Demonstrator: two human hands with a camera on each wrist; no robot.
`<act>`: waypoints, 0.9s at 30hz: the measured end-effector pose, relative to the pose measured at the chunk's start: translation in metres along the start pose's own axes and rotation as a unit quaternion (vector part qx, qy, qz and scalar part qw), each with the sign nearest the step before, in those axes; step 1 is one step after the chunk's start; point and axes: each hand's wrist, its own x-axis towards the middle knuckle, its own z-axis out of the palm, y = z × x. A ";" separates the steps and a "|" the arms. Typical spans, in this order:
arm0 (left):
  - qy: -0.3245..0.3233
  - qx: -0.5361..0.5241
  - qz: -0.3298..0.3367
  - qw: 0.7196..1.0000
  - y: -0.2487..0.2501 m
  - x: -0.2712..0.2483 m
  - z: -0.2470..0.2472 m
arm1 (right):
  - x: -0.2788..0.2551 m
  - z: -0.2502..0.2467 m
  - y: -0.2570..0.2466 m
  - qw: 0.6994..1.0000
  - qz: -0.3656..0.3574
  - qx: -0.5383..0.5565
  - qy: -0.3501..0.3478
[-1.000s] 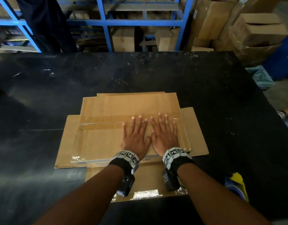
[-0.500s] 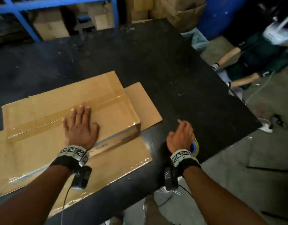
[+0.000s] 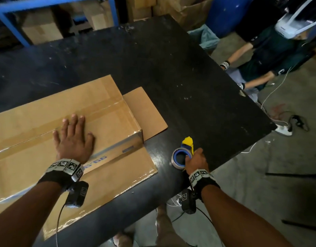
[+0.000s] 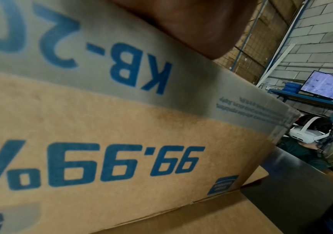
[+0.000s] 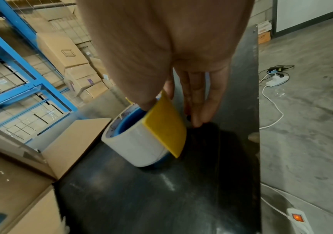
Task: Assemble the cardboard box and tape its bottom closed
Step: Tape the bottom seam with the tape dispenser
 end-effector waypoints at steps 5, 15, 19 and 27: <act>0.005 -0.004 -0.007 1.000 0.005 -0.012 0.001 | 0.001 -0.010 -0.014 0.984 -0.028 0.176 0.008; 0.006 -0.010 0.014 1.000 0.012 -0.036 0.000 | -0.032 -0.085 -0.182 0.899 -0.276 0.337 -0.034; 0.006 -0.012 0.010 1.000 0.013 -0.035 -0.001 | -0.052 -0.062 -0.265 0.873 -0.403 0.271 -0.046; 0.001 -0.021 0.002 1.000 0.011 -0.036 0.000 | -0.073 0.011 -0.311 0.840 -0.535 0.053 -0.070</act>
